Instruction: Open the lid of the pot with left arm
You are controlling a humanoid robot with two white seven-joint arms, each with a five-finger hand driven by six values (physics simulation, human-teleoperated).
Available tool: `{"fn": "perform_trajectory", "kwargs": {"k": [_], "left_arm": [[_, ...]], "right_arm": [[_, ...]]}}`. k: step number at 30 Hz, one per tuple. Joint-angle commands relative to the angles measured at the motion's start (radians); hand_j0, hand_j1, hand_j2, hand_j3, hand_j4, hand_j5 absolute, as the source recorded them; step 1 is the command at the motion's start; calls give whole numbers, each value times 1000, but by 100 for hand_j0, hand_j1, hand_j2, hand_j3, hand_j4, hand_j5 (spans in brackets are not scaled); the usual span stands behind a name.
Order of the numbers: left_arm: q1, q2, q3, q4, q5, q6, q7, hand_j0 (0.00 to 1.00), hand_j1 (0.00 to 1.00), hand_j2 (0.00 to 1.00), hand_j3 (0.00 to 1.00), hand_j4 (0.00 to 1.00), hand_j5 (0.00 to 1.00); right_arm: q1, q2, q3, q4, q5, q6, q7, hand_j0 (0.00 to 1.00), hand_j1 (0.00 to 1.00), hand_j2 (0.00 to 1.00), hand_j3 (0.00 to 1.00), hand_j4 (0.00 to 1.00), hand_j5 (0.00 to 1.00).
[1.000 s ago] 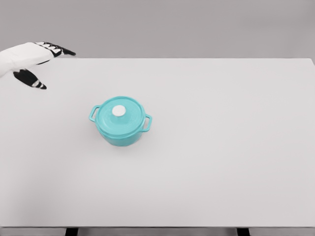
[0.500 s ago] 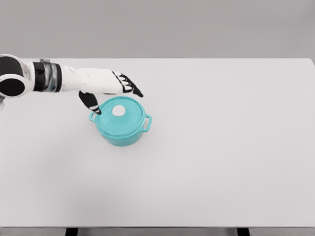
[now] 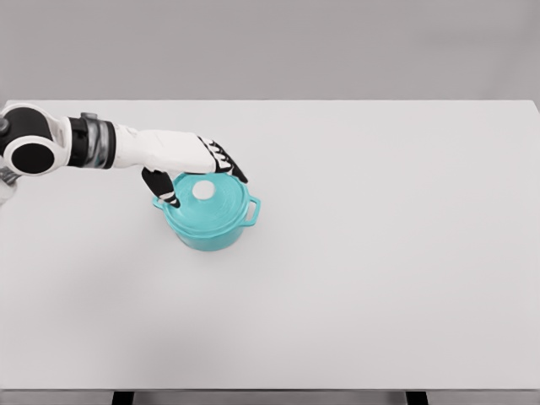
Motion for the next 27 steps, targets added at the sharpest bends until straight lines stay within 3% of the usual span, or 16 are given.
{"fn": "perform_trajectory", "kwargs": {"k": [1, 18, 27], "left_arm": [[0, -2, -5, 4, -2, 4, 0, 83, 83, 83, 83, 83, 83], [0, -14, -32, 35, -27, 4, 0, 79, 79, 79, 79, 79, 79], [0, -17, -38, 36, -33, 1, 0, 57, 57, 57, 57, 57, 57]], "right_arm": [[0, 0, 0, 0, 0, 0, 0, 100, 100, 100, 100, 100, 100], [0, 0, 0, 0, 0, 0, 0, 100, 100, 100, 100, 100, 100], [0, 0, 0, 0, 0, 0, 0, 100, 100, 100, 100, 100, 100]]}}
